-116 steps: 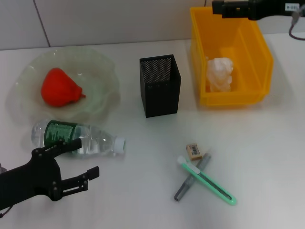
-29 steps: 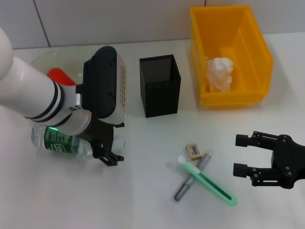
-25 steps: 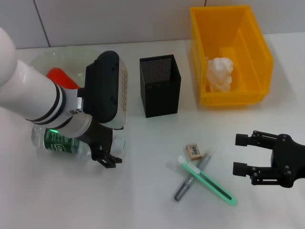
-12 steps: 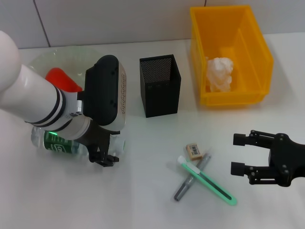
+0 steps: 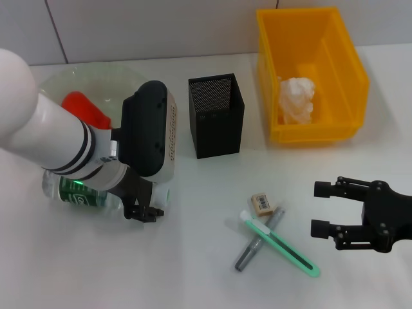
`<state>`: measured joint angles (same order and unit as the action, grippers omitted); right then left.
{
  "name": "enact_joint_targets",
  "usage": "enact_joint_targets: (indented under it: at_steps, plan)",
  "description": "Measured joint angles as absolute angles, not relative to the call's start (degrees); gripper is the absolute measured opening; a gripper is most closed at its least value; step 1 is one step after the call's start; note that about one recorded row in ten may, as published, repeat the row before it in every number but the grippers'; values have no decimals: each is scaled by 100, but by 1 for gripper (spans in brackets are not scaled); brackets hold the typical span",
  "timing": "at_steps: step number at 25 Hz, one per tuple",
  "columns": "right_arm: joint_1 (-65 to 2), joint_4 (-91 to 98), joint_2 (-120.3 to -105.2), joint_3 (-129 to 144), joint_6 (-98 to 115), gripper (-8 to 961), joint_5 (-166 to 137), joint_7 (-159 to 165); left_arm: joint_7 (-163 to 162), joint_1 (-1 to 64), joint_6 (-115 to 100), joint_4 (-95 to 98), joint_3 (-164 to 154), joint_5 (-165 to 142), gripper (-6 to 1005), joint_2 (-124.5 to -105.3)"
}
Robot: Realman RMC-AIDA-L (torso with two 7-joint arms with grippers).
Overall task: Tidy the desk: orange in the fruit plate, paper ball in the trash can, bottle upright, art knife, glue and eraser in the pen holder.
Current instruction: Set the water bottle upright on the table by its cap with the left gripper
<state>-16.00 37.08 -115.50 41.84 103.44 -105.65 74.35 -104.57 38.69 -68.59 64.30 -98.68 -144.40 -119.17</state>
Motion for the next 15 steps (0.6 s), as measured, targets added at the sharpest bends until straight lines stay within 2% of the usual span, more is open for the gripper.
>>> enact_joint_targets:
  at_steps: [5,10,15]
  plan:
    - [-1600,3709,-11558,4183,10344,847,-10580,7436,-10473,3892,-6853,6432,-9925,-14483,656,-11918]
    - [-1608,3709,-11567,4183,10330,847,-10604,7436,-10602,3897,-6862,6554,-9911,-14518,434,-11918]
    - [-1608,3709,-11575,4183,10269,846,-10608,7457,-10885,3845,-7158,6827,-9916,-14557,431,-11918]
